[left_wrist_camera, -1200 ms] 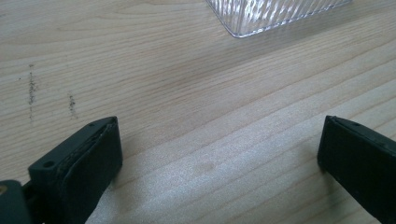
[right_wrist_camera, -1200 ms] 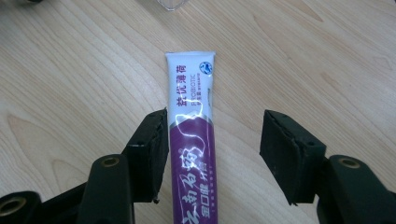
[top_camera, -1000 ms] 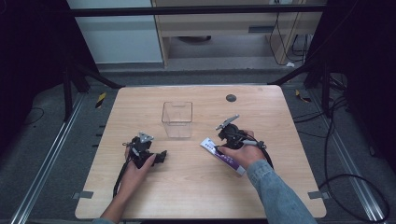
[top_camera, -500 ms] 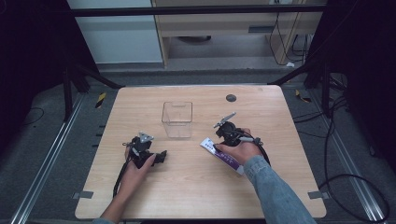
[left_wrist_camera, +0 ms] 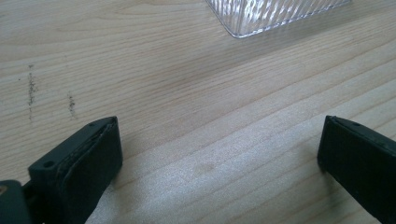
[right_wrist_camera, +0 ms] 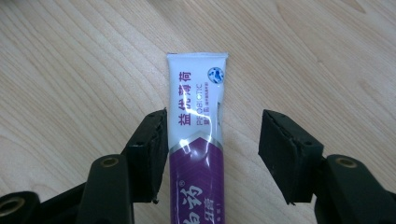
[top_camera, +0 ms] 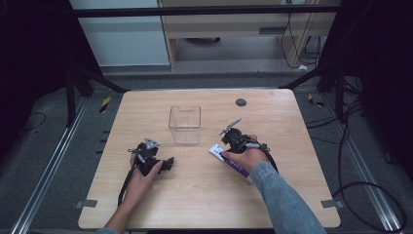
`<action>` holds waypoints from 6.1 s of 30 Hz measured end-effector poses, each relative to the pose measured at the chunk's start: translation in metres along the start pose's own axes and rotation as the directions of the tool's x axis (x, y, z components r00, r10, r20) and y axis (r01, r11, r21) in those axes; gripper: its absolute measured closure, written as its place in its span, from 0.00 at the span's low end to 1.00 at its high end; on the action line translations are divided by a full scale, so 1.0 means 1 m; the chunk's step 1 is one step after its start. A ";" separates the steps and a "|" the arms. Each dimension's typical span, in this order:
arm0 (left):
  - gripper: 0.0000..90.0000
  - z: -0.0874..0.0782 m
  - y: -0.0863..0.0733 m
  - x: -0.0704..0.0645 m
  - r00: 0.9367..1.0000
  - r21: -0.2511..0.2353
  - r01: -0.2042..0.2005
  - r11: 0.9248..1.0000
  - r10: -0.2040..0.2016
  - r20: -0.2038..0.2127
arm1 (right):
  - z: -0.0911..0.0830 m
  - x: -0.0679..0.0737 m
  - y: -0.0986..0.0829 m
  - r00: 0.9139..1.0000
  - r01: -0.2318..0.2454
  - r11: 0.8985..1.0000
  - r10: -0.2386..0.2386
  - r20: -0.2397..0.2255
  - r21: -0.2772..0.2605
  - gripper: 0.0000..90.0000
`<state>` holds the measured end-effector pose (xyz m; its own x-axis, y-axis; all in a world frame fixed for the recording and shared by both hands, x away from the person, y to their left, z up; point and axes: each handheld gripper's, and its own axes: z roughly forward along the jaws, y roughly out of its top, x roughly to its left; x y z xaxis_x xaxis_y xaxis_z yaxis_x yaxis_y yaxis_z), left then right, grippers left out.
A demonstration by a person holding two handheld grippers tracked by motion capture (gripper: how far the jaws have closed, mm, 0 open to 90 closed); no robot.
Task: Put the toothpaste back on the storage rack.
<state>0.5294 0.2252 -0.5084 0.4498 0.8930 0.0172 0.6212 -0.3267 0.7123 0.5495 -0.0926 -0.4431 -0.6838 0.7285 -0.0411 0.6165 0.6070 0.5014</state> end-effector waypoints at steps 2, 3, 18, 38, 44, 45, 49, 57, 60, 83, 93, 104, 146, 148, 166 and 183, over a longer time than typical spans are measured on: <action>0.00 0.000 0.000 0.000 1.000 0.000 0.000 1.000 0.000 0.000 | 0.002 -0.001 0.000 1.000 0.002 1.000 -0.002 -0.003 -0.001 0.48; 0.00 0.000 0.000 0.000 1.000 0.000 0.000 1.000 0.000 0.000 | 0.003 -0.001 0.001 1.000 -0.002 1.000 0.002 0.000 0.003 0.48; 0.00 0.000 0.000 0.000 1.000 0.000 -0.001 1.000 0.001 0.001 | 0.015 0.001 -0.001 1.000 -0.009 1.000 0.009 -0.010 0.022 0.47; 0.00 0.000 0.000 0.000 1.000 0.000 -0.002 1.000 0.002 0.001 | 0.029 0.004 -0.012 0.999 -0.020 0.997 0.022 -0.028 0.073 0.50; 0.00 0.000 0.000 0.000 1.000 0.000 -0.002 1.000 0.002 0.001 | 0.031 0.005 -0.011 0.999 -0.025 0.997 0.028 -0.033 0.074 0.50; 0.00 0.000 0.000 0.000 1.000 0.000 -0.002 1.000 0.002 0.001 | 0.031 0.005 -0.011 0.999 -0.024 0.997 0.026 -0.032 0.075 0.50; 0.00 0.000 0.000 0.000 1.000 0.000 -0.002 1.000 0.002 0.001 | 0.032 0.004 -0.011 0.999 -0.026 0.997 0.028 -0.032 0.074 0.52; 0.00 0.000 0.000 0.000 1.000 0.000 -0.002 1.000 0.002 0.001 | 0.032 0.005 -0.010 0.999 -0.033 0.997 0.035 -0.019 0.071 0.60; 0.00 0.000 0.000 0.000 1.000 0.000 -0.002 1.000 0.002 0.001 | 0.032 0.005 -0.009 0.999 -0.031 0.997 0.033 -0.017 0.075 0.60; 0.00 0.000 0.000 0.000 1.000 0.000 -0.001 1.000 0.001 0.001 | 0.030 0.011 -0.007 1.000 -0.007 0.995 0.007 0.001 0.095 0.69; 0.00 0.000 0.000 0.000 1.000 0.000 -0.002 1.000 0.002 0.002 | 0.027 0.009 -0.006 0.998 -0.055 0.992 0.058 -0.024 0.110 0.80; 0.00 0.000 0.000 0.000 1.000 0.000 -0.001 1.000 0.001 0.001 | 0.021 0.008 -0.005 0.997 -0.055 0.994 0.060 -0.046 0.097 0.87; 0.00 0.000 0.000 0.000 1.000 0.000 -0.003 1.000 0.003 0.002 | -0.064 -0.019 0.017 0.990 -0.137 0.954 0.143 0.004 -0.266 0.88; 0.00 0.000 0.000 0.000 1.000 0.000 -0.002 1.000 0.002 0.002 | -0.066 -0.018 0.020 0.991 -0.127 0.952 0.135 0.010 -0.279 0.88; 0.00 0.000 0.000 0.000 1.000 0.000 -0.004 1.000 0.004 0.004 | -0.088 -0.015 0.043 0.985 -0.159 0.893 0.172 -0.007 -0.421 0.88; 0.00 0.001 0.000 0.000 1.000 -0.002 -0.005 1.000 0.005 0.003 | -0.087 -0.013 0.070 0.985 -0.155 0.881 0.171 -0.006 -0.446 0.88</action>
<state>0.5302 0.2252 -0.5084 0.4548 0.8904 0.0187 0.6178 -0.3306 0.7135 0.5677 -0.0869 -0.3326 -0.5706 0.8197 0.0501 0.4754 0.2800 0.8340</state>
